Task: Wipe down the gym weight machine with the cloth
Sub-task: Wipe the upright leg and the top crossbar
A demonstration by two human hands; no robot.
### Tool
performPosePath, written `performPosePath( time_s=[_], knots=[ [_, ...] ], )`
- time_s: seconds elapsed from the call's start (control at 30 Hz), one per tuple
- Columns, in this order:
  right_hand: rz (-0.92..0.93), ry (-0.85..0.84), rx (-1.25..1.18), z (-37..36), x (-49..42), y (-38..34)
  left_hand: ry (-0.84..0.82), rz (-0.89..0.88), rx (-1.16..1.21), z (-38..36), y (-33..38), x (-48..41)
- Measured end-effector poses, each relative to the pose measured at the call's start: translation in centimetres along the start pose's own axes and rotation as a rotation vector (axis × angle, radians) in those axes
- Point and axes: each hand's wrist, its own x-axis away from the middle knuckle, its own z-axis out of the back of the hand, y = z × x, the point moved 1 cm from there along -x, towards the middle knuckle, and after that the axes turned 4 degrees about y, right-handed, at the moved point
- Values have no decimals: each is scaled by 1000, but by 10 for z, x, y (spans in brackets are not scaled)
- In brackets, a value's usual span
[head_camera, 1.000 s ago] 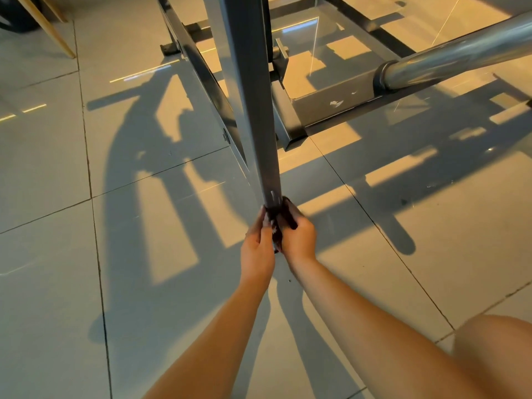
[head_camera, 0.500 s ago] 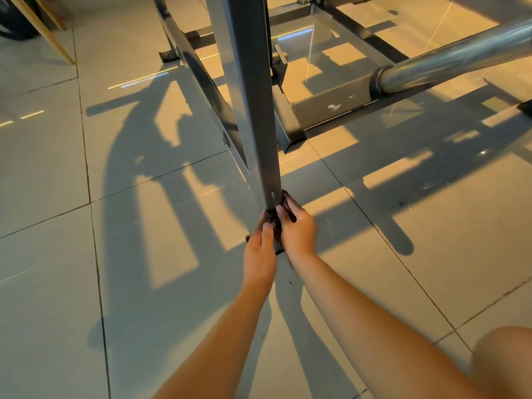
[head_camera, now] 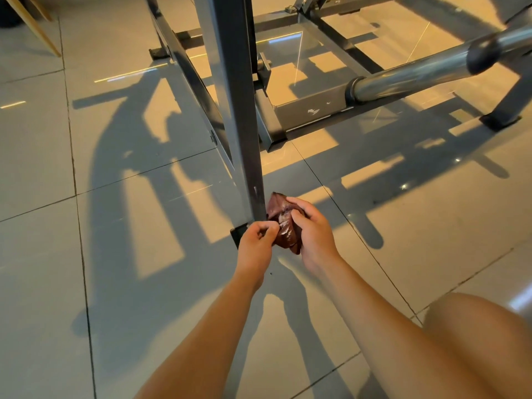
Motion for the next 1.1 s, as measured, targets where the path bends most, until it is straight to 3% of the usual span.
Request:
performPosePath(
  time_s=[0.2,0.4,0.63,0.73,0.87,1.03,1.1],
  knots=[
    [36,-96,62,12,13,-16,-151,55,287,-8,16,13],
    [254,2,308,19,21,-18,34,18,164,-1,29,19],
    [399,78,516,27,20,-19,70,-200,-102,9,35,31],
    [374,23,599,28,19,-25,23,-274,-224,14,36,30],
    [375,-60,706,24,16,-24,-64,-179,-214,12,39,31],
    [203,-221,643,30,19,-16,-41,-193,-283,12,37,30],
    [206,-212,615,31,21,-16,-8,-226,-306,14,39,29]
  ],
)
